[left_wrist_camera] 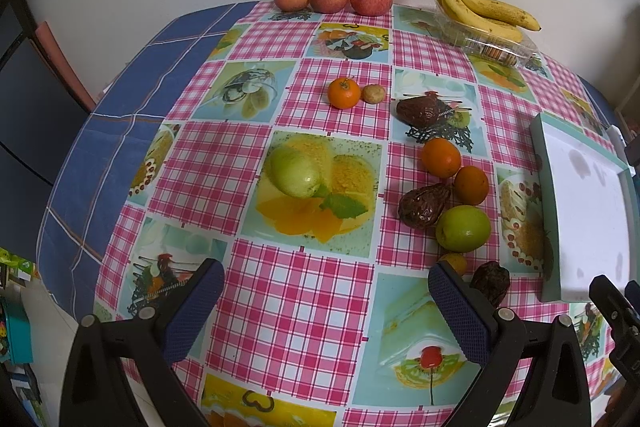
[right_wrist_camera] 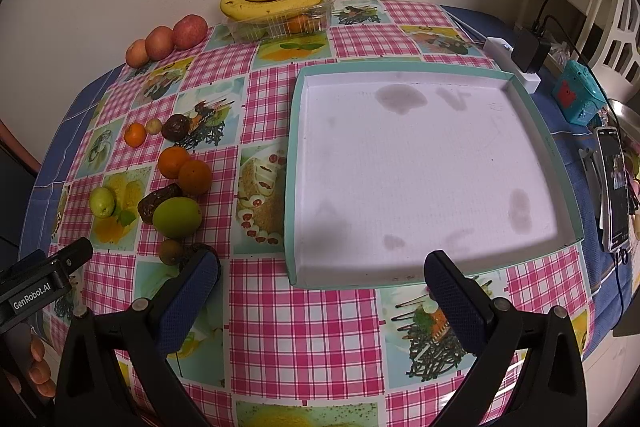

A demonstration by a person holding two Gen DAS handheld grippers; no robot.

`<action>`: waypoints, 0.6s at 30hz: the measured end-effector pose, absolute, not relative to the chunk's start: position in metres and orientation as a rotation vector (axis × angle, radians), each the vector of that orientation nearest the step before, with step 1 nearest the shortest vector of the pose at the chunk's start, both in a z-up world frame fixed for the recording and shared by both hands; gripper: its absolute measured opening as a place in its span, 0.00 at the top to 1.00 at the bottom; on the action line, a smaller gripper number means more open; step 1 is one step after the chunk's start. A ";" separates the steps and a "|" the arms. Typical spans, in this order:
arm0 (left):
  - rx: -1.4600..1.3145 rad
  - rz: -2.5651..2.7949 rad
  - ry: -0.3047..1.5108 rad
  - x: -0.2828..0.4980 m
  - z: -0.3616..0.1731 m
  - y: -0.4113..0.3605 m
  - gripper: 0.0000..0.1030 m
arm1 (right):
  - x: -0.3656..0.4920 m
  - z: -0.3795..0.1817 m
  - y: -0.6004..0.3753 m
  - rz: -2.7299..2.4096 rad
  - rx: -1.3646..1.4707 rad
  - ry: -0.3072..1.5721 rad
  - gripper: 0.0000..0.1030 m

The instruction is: Organize fruits

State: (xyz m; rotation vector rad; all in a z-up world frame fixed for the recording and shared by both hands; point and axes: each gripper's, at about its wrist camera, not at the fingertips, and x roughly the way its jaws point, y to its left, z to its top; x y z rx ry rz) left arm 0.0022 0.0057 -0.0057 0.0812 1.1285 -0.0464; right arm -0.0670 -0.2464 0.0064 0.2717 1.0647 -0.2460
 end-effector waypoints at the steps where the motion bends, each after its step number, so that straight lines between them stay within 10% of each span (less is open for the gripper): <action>1: 0.081 -0.046 1.129 0.002 -0.006 0.006 0.00 | -0.067 0.006 -0.246 -0.246 0.272 1.065 0.00; 18: 0.081 -0.045 1.130 0.003 -0.005 0.005 0.00 | -0.068 0.006 -0.246 -0.245 0.272 1.065 0.00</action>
